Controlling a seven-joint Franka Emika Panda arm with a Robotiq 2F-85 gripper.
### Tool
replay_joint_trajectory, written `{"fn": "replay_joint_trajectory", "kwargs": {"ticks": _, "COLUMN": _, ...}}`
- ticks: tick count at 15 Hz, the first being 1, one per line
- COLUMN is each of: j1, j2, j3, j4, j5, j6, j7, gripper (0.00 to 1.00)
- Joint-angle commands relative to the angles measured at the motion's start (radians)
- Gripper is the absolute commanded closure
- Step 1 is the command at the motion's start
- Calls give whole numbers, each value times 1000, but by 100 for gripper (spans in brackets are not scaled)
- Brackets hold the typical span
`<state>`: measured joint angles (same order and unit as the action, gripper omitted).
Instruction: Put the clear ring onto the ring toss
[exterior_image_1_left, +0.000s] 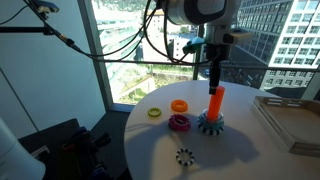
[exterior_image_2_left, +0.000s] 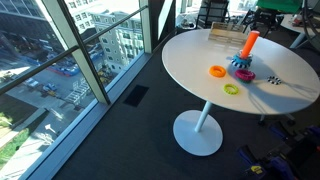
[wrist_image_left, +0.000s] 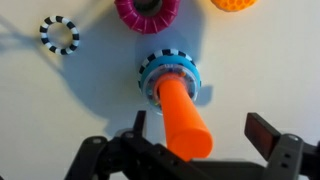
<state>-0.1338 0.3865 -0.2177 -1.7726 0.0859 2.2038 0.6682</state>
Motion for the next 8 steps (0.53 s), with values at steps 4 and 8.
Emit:
{"fn": "replay_joint_trajectory", "kwargs": {"ticks": 4, "j1": 5, "j2": -89, "j3": 37, "j4": -39, "j5": 12, "j6": -132, "j7": -148, "gripper": 0}}
{"fn": "replay_joint_trajectory", "kwargs": {"ticks": 8, "j1": 20, "j2": -143, "j3": 58, "j4": -68, "j5": 3, "j6": -242, "j7": -239, "gripper": 0}}
